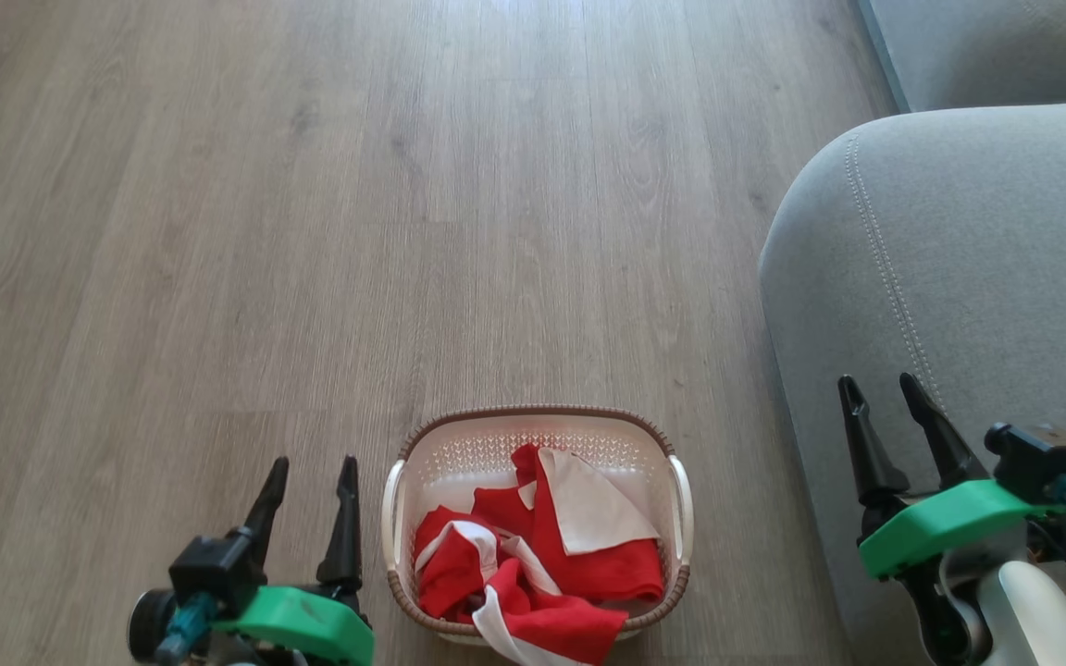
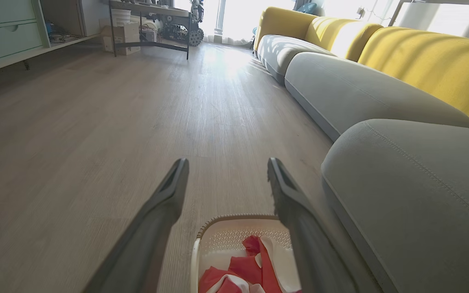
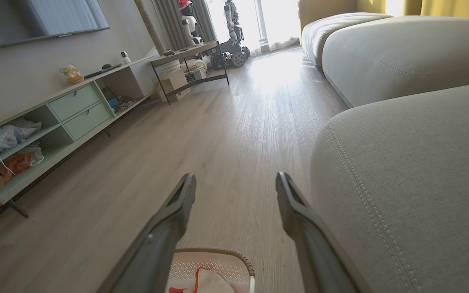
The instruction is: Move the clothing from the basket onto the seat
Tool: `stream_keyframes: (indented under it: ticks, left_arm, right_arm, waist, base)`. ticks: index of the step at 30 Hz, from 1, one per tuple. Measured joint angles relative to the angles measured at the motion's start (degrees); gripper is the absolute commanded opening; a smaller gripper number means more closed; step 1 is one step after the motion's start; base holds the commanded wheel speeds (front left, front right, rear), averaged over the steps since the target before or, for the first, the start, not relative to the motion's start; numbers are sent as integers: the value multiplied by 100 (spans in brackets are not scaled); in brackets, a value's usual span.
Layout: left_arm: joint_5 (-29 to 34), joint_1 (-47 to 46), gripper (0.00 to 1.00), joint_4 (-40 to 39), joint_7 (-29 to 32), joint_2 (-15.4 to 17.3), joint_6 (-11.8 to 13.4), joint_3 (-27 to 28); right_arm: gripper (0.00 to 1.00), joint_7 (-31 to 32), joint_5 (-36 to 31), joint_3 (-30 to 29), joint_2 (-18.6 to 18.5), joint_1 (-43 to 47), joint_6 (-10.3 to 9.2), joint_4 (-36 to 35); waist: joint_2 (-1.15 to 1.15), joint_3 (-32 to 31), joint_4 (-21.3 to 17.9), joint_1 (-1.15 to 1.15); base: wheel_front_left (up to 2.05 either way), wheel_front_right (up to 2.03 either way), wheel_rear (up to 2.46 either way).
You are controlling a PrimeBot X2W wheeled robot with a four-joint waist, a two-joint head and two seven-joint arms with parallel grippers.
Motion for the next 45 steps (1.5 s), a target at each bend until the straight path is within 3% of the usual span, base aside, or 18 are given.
stream_keyframes:
  ticks: [14,45]
  left_arm:
    - [845,-115,100,44,-250,49,96,-175]
    - [552,-114,100,-56,-242,111,223,-140]
  right_arm:
    - [100,55,-1117,-249,110,-46,0,-36]
    - [100,155,-1112,-169,180,-63,0,-199]
  waist:
    - [0,-43,3,0]
    - [0,-73,-25,0]
  base:
    - [0,0,0]
    - [0,0,0]
